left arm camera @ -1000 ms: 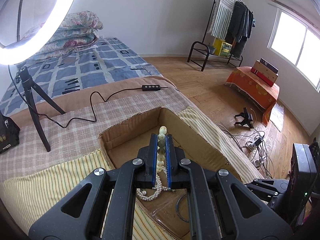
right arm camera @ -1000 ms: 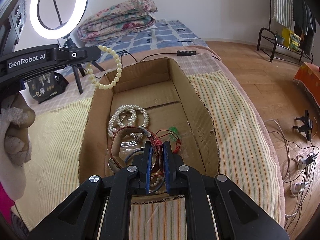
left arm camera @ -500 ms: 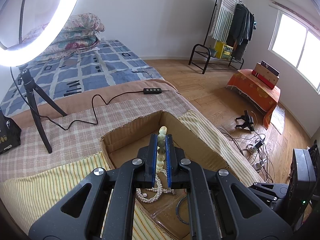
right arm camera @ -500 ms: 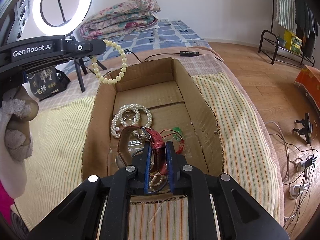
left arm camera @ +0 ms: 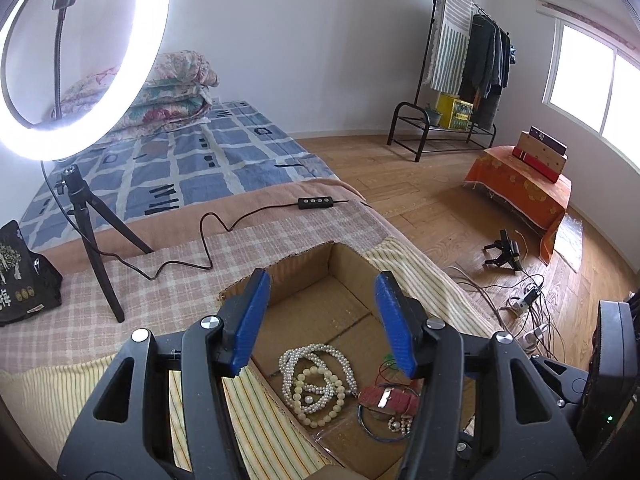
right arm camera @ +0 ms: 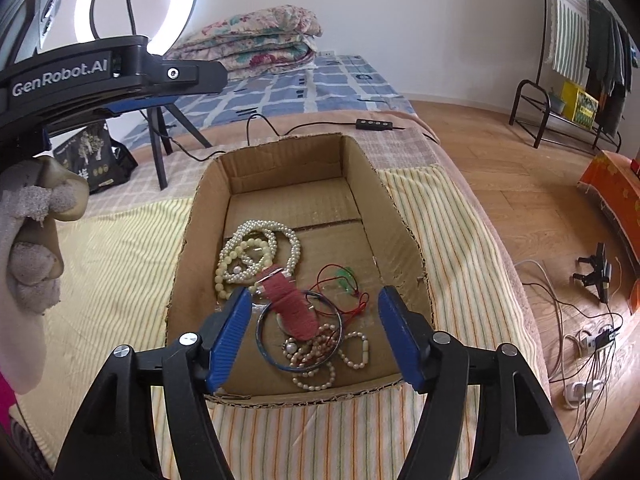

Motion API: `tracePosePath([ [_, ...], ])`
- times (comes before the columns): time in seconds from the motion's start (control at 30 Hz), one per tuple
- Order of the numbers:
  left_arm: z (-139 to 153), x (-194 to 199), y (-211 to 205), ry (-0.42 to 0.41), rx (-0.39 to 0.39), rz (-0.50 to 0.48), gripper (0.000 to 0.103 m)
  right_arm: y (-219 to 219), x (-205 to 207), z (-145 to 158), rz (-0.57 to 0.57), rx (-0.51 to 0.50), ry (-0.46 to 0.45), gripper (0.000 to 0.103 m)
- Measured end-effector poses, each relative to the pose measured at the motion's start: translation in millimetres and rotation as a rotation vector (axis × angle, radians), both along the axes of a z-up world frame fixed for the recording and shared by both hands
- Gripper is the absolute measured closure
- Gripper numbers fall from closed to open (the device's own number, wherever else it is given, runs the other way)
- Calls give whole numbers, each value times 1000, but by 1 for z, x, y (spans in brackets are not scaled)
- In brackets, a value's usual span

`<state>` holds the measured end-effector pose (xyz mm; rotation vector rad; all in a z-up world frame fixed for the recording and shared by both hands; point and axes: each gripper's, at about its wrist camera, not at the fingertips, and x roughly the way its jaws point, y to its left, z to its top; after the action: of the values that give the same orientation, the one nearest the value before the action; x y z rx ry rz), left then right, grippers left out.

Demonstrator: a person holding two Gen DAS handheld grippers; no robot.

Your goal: Organize jewelry

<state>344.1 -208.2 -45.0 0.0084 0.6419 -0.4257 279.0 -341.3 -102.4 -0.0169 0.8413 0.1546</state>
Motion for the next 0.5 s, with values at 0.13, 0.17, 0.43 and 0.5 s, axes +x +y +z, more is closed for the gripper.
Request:
tracePosePath([
  [0.13,8,-6,4,-16,2,5,42,2,-2,5,-11,-3,-7,37],
  [0.17,10,-7,6,-19,2,8,42,2,-3,7,-12,-6,-11,37],
  [0.43,34,-26,21,-56,4,21,41,8,-13,26,-24,-18,-47,33],
  [0.5,39,-32,25,-64,4,24,41,9,-16,32,-31,-16,-56,33],
])
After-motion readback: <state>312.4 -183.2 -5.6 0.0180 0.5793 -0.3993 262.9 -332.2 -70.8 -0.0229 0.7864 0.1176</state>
